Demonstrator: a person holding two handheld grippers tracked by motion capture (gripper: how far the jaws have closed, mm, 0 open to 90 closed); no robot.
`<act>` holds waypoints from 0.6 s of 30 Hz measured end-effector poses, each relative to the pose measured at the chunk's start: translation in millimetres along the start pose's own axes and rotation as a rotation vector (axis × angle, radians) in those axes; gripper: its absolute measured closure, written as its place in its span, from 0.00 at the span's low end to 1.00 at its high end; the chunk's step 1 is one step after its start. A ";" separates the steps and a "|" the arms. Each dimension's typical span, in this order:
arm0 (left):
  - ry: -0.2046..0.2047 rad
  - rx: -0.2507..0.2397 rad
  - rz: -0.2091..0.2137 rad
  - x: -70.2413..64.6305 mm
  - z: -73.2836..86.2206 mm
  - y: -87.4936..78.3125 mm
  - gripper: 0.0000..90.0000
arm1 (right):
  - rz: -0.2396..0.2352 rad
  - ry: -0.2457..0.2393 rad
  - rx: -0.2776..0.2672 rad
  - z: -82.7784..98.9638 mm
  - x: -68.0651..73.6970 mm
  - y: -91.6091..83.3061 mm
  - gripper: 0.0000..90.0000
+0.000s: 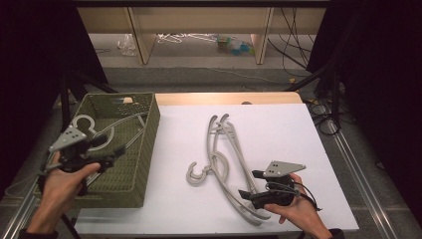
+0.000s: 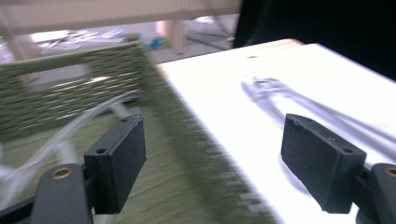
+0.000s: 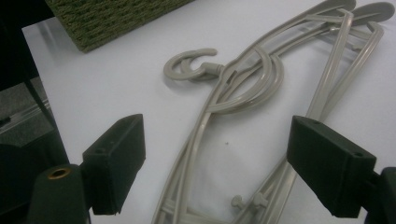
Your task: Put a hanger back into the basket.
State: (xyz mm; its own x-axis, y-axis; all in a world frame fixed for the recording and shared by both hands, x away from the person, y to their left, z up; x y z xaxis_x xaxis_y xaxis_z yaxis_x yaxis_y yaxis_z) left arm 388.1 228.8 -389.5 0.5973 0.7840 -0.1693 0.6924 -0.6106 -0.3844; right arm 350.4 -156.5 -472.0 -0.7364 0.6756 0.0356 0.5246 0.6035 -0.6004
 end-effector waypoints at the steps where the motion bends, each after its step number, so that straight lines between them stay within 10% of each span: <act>1: 0.022 -0.003 0.031 -16.6 3.2 6.8 0.24 | 0.008 0.001 -0.008 -0.6 0.0 0.3 0.23; 7: 0.040 -0.050 0.123 -59.3 13.1 23.1 0.24 | 0.009 0.011 -0.018 -2.0 1.6 1.2 0.22; 18: 0.073 -0.056 0.182 -90.7 38.5 38.6 0.20 | -0.008 0.007 -0.016 -2.3 5.6 3.6 0.22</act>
State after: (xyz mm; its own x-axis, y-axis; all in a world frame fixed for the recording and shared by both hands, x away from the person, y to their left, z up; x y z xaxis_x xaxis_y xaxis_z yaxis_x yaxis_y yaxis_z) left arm 345.1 138.5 -423.9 0.7410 0.6512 -0.1638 0.5908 -0.7482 -0.3019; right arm 349.1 -149.6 -472.2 -0.7374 0.6739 0.0457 0.5261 0.6155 -0.5869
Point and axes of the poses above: each handheld gripper's, and its own axes: y roughly forward along the jaws, z roughly out of its underside, x roughly to its left, the point moved 8 cm from there along y, roughly forward along the jaws, and after that the axes turned 7 degrees about z, right-handed, at the moved point
